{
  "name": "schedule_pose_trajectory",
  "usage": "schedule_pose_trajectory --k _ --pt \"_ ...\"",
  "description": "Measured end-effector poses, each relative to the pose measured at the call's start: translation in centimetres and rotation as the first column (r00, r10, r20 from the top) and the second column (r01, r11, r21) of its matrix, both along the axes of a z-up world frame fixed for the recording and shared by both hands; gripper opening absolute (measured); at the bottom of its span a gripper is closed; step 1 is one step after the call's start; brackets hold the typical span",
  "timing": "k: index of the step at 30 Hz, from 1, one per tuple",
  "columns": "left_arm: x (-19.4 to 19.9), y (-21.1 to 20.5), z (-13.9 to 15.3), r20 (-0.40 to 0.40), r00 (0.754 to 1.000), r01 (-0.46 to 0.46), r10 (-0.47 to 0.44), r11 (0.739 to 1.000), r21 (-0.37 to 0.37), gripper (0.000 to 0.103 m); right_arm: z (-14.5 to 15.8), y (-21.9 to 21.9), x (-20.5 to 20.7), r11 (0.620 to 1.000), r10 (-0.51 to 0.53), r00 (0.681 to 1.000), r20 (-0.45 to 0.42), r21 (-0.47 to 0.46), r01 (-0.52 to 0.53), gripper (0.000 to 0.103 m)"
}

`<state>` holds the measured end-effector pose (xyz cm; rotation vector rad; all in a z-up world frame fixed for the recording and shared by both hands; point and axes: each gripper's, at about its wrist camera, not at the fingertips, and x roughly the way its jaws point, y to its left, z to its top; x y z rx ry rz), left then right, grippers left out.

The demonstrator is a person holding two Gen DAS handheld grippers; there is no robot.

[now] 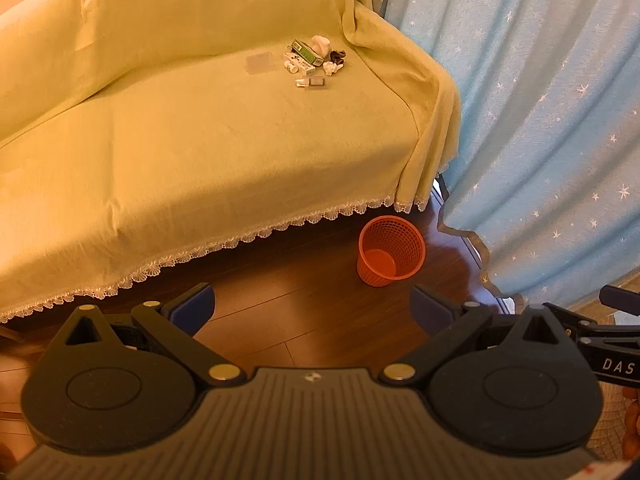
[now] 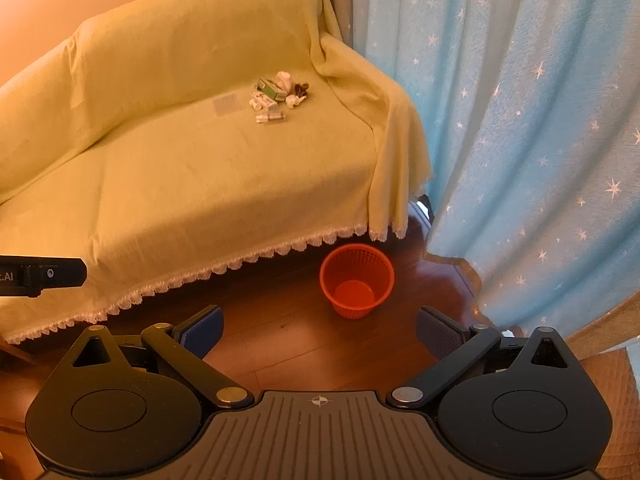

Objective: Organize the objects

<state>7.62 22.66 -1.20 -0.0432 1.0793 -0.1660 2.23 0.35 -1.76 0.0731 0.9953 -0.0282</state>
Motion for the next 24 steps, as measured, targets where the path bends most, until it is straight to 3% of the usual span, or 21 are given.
schedule_pose_trajectory --k 15,24 --pt "2.2 2.5 -1.8 -0.022 0.998 0.054 -0.054 0.998 -0.026 0.102 -2.2 2.4 1.1 0.999 -0.045 0.997 -0.055 -0.023 0.044 0.100" --pt "4.8 0.6 -4.0 -0.051 0.995 0.080 -0.081 0.997 -0.018 0.102 -3.9 1.9 2.5 0.999 -0.025 0.999 -0.039 -0.039 0.023 0.100"
